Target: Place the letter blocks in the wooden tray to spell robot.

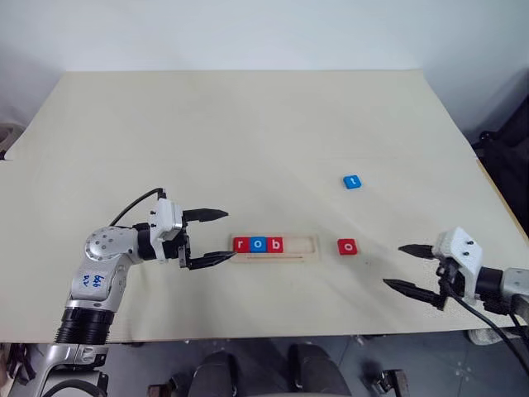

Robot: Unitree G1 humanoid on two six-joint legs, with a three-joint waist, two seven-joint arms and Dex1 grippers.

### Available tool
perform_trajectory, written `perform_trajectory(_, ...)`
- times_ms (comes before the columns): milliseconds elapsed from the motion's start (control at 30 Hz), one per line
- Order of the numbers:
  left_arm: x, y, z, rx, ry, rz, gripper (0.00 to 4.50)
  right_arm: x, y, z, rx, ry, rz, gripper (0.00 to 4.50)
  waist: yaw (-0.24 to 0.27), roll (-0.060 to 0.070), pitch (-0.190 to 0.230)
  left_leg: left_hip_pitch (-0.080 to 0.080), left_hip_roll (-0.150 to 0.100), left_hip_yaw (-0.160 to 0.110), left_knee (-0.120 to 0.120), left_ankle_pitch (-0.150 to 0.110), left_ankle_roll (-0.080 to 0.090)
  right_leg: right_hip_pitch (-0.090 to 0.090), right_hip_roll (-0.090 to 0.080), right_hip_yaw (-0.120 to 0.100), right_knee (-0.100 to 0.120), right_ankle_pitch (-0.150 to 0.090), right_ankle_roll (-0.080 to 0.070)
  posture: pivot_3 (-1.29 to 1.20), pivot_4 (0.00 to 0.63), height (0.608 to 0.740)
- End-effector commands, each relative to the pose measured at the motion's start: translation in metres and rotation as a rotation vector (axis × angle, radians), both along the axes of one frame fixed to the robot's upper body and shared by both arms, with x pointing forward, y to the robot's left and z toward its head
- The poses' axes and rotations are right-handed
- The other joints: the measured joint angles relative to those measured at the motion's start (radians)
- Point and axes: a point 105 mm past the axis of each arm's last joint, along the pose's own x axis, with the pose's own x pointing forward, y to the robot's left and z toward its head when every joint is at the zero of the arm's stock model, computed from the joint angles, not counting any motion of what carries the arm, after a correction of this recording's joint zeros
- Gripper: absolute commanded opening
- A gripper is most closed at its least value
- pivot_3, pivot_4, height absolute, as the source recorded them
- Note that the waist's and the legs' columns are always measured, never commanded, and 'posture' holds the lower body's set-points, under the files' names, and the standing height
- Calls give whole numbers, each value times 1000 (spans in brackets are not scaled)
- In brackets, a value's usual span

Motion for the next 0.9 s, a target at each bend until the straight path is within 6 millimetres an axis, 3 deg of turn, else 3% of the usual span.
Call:
perform_trajectory(33,-9,1,8,3,-34,-28,4500,15,1,12,-30,-69,81,4480,-1,1,1,0,0,0,0,0,0,0,0,0,0,0,0,0,150,740)
perform_trajectory(333,-20,-3,8,20,-28,-64,4500,43,36,10,-84,21,296,4480,7,3,2,-1,1,0,2,0,0,0,-2,-1,0,0,0,0,150,740)
perform_trajectory(600,-21,1,4,21,-41,-36,4500,62,48,-3,-105,74,327,4480,4,4,2,-1,1,0,2,0,0,0,-1,-1,0,0,0,0,150,740)
perform_trajectory(700,-21,3,3,20,-41,-28,4500,64,51,-7,-96,85,342,3840,3,4,2,-1,1,0,2,0,0,0,-2,-1,0,0,0,0,150,740)
perform_trajectory(900,-21,7,1,17,-41,-15,4500,64,61,-9,-74,85,379,1837,2,4,2,-1,2,0,2,0,0,0,-1,-1,1,0,0,0,150,740)
